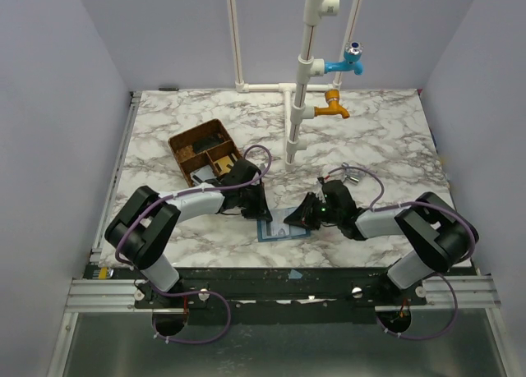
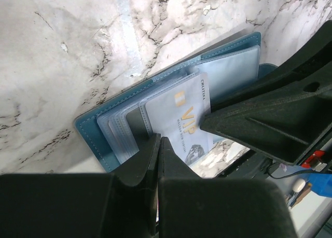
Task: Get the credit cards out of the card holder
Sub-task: Remove the credit card from the card holder.
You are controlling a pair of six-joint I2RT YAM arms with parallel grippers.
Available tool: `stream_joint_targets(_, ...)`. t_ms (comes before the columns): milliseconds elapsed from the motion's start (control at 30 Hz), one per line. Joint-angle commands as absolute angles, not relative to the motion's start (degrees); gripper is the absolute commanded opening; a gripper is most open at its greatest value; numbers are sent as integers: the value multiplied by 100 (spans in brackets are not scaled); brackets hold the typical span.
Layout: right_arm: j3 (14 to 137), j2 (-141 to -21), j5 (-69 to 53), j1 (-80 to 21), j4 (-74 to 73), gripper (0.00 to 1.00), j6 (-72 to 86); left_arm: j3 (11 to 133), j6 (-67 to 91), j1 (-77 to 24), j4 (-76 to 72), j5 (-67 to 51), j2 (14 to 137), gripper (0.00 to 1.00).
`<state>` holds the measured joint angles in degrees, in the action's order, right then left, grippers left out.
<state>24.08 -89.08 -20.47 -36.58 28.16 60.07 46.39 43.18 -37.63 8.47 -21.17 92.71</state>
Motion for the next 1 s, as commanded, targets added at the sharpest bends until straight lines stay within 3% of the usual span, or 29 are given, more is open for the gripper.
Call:
stream_joint_targets(0, 2264, -9158, -2490, -3556, 3510, 15, 6259, 4614, 4267, -3806, 1177, -1776, 9476, 0)
stream_joint_targets(167, 2181, -9368, -2620, -3482, 3850, 3, 6406, 4605, 4271, -3791, 1242, -1711, 9500, 0)
stream_joint_targets(967, 1850, -9412, -2791, -3036, 4136, 2, 6303, 4456, 4167, -3524, 1475, -1477, 9477, 0)
